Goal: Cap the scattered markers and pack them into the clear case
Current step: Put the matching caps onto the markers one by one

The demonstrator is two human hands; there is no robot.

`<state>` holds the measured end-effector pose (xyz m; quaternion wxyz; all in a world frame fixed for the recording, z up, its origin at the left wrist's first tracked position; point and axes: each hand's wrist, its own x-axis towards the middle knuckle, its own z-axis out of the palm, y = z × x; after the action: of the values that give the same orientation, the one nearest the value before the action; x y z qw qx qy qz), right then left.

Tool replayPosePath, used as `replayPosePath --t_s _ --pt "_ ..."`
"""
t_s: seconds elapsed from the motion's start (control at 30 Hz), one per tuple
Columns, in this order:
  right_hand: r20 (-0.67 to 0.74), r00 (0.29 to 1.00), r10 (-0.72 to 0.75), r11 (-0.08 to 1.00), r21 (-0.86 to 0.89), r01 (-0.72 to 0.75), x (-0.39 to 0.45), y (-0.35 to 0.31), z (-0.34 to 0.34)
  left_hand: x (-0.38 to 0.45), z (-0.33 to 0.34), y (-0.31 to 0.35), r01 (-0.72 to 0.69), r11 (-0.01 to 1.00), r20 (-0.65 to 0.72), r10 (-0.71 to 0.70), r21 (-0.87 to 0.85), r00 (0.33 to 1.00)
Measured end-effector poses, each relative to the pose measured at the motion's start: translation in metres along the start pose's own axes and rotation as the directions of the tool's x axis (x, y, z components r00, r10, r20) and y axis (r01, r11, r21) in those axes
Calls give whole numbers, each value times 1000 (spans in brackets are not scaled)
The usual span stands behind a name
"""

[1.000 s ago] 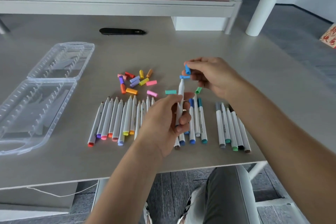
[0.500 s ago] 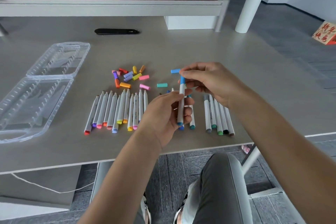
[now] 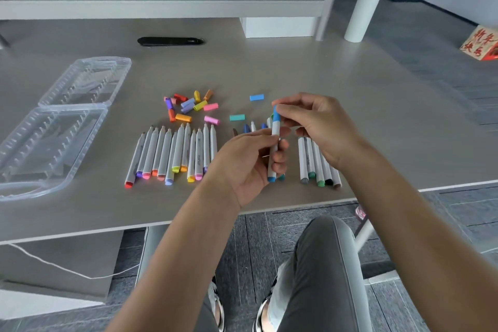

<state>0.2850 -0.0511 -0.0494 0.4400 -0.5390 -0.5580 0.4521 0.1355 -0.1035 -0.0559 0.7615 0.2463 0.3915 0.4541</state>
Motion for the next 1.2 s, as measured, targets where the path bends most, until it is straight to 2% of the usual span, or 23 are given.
replayPosePath --t_s 0.13,0.27,0.37,0.47,0.6,0.67,0.77,0.83,0.9,1.0,1.07,1.2 --pt "-22 1000 -13 1000 22 13 -8 2 -3 -4 6 -3 -14 1000 -22 14 -23 1000" --pt "-17 998 54 999 8 -53 -6 1 -5 -8 9 -6 -64 998 -62 64 -10 996" --pt "-149 983 106 994 7 -106 8 -1 -11 -11 3 -9 -122 992 -114 124 22 986" --pt "-188 979 83 982 -154 -113 19 -2 -21 -18 -9 -5 -171 985 -187 173 27 967" --pt "-112 994 11 837 -543 -71 26 10 -14 -28 -24 2 -230 969 -249 203 -86 947" --pt "-114 993 -6 753 -654 -70 29 16 -7 -31 -28 4 -266 952 -286 216 -148 933" --pt "-131 990 -52 651 -756 -66 28 18 2 -35 -31 5 -305 940 -319 246 -152 915" --pt "-133 984 -117 616 -787 -33 27 16 7 -37 -32 5 -307 940 -304 252 -147 919" --pt "-97 983 -159 641 -767 28 28 11 15 -38 -33 5 -294 945 -289 243 -146 926" --pt "13 993 -118 652 -753 88 28 2 33 -37 -34 5 -278 949 -278 229 -149 933" --pt "47 996 -71 594 -801 80 31 -2 43 -38 -34 5 -267 952 -278 219 -148 935" --pt "25 998 -51 468 -882 46 42 -10 58 -42 -37 5 -261 958 -265 222 -120 938"
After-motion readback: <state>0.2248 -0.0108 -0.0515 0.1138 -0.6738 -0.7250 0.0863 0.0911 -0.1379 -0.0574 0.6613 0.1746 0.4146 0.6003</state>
